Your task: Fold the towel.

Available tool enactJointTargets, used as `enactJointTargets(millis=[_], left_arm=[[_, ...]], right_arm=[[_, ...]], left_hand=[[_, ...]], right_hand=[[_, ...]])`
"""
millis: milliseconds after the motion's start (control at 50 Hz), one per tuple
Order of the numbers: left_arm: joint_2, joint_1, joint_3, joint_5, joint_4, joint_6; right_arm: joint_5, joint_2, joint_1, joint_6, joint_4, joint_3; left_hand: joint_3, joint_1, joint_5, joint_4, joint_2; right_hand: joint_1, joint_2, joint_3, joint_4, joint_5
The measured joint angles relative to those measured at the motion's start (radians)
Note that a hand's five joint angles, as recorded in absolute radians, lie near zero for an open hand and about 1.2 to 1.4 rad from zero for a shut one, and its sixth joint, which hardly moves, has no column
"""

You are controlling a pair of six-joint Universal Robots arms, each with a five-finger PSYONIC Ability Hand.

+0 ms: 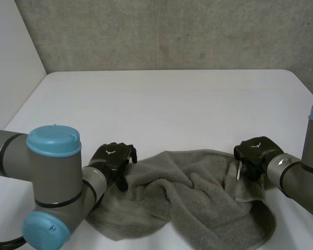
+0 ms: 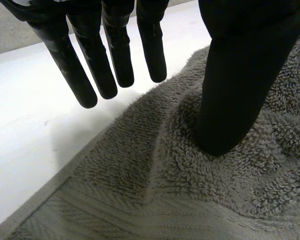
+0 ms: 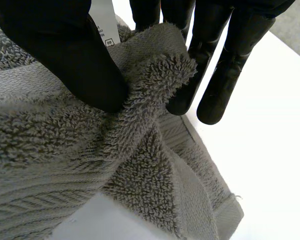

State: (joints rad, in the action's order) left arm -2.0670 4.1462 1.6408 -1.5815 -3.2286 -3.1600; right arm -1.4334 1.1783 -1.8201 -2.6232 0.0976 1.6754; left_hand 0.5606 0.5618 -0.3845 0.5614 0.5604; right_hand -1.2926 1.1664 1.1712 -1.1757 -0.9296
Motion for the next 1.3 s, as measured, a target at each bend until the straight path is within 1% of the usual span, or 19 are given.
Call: enactJointTargets(millis=[320, 360, 380, 440, 560, 620, 700, 760, 800, 880, 960, 1020, 1080, 1180, 1200, 1220, 1240, 1280, 1300], left_arm=[[-0.052, -0.037, -0.015, 0.002, -0.018, -0.004], [-0.053, -0.043, -0.019, 0.001, -0.018, -0.005], [-0.054, -0.047, -0.024, 0.000, -0.018, -0.005], [-0.056, -0.053, -0.042, -0.003, -0.019, -0.007], [-0.048, -0.051, -0.118, -0.006, -0.024, -0.050], [-0.031, -0.041, -0.192, -0.009, -0.030, -0.107], [0.011, -0.016, -0.307, -0.027, -0.060, -0.189], [0.041, 0.000, -0.366, -0.042, -0.087, -0.228], [0.099, 0.023, -0.438, -0.067, -0.140, -0.278], [0.156, 0.032, -0.431, -0.080, -0.177, -0.299], [0.187, 0.033, -0.363, -0.080, -0.193, -0.301], [0.204, 0.030, -0.204, -0.069, -0.214, -0.301], [0.187, 0.026, -0.050, -0.049, -0.232, -0.310], [0.143, 0.022, 0.071, -0.028, -0.242, -0.347], [0.105, 0.017, 0.134, -0.018, -0.243, -0.396], [0.105, 0.017, 0.134, -0.018, -0.243, -0.396], [0.091, 0.012, 0.155, -0.015, -0.243, -0.421], [0.079, 0.003, 0.176, -0.014, -0.240, -0.449], [0.075, -0.006, 0.188, -0.014, -0.239, -0.469]], right_arm=[[-0.005, -0.001, -0.004, 0.101, 0.005, -0.030], [-0.006, 0.000, -0.002, 0.104, 0.005, -0.034], [-0.006, 0.000, -0.001, 0.105, 0.005, -0.037], [-0.005, 0.000, -0.002, 0.106, 0.003, -0.048], [-0.004, 0.000, -0.007, 0.102, -0.030, -0.109], [-0.003, 0.001, -0.009, 0.092, -0.076, -0.165], [-0.002, 0.018, -0.010, 0.055, -0.219, -0.258], [-0.002, 0.024, -0.010, 0.044, -0.252, -0.270], [0.002, 0.081, -0.009, -0.060, -0.478, -0.314], [0.009, 0.110, -0.006, -0.118, -0.539, -0.307], [0.028, 0.120, -0.001, -0.145, -0.504, -0.281], [0.083, 0.111, 0.003, -0.138, -0.388, -0.229], [0.158, 0.061, 0.007, -0.078, -0.264, -0.176], [0.196, -0.017, 0.022, 0.007, -0.182, -0.141], [0.207, -0.072, 0.036, 0.074, -0.131, -0.125], [0.207, -0.072, 0.036, 0.074, -0.131, -0.125], [0.208, -0.092, 0.042, 0.108, -0.101, -0.120], [0.208, -0.112, 0.050, 0.151, -0.059, -0.118], [0.206, -0.117, 0.055, 0.171, -0.036, -0.117]], left_hand=[[-0.001, 0.004, 0.001, -0.002, 0.006], [0.105, 0.123, -0.103, 0.106, 0.105], [0.262, 0.259, -0.246, 0.248, 0.263], [0.533, 0.522, -0.529, 0.536, 0.537], [0.618, 0.576, -0.600, 0.627, 0.626], [0.633, 0.574, -0.616, 0.647, 0.641], [0.638, 0.574, -0.617, 0.652, 0.645], [0.638, 0.574, -0.618, 0.653, 0.646], [0.640, 0.574, -0.622, 0.655, 0.647], [0.640, 0.574, -0.622, 0.655, 0.647], [0.640, 0.574, -0.622, 0.656, 0.647], [0.641, 0.574, -0.622, 0.656, 0.647], [0.642, 0.574, -0.622, 0.656, 0.647], [0.639, 0.574, -0.622, 0.638, 0.640], [0.562, 0.569, -0.574, 0.561, 0.562], [0.562, 0.569, -0.574, 0.561, 0.562], [0.544, 0.550, -0.552, 0.543, 0.537], [0.406, 0.392, -0.407, 0.404, 0.394], [0.296, 0.294, -0.310, 0.294, 0.295]], right_hand=[[-0.004, 0.000, 0.007, -0.011, -0.013], [-0.006, 0.000, 0.007, -0.011, -0.013], [-0.006, 0.000, 0.007, -0.011, -0.013], [-0.006, 0.000, 0.007, -0.011, -0.013], [-0.006, 0.000, 0.007, -0.011, -0.013], [-0.006, 0.000, 0.007, -0.014, -0.013], [-0.011, 0.000, 0.007, -0.016, -0.013], [-0.011, 0.000, 0.007, -0.016, -0.013], [-0.011, 0.000, 0.010, -0.016, -0.013], [-0.011, 0.000, 0.011, -0.016, -0.015], [-0.011, 0.000, 0.011, -0.016, -0.016], [-0.011, 0.000, 0.011, -0.016, -0.021], [-0.013, 0.000, 0.011, -0.016, -0.023], [-0.014, 0.000, 0.011, -0.016, -0.025], [0.036, -0.060, -0.046, 0.047, -0.002], [0.036, -0.060, -0.046, 0.047, -0.002], [0.190, -0.201, -0.186, 0.189, 0.118], [0.408, -0.378, -0.380, 0.383, 0.297], [0.437, -0.413, -0.404, 0.406, 0.320]])
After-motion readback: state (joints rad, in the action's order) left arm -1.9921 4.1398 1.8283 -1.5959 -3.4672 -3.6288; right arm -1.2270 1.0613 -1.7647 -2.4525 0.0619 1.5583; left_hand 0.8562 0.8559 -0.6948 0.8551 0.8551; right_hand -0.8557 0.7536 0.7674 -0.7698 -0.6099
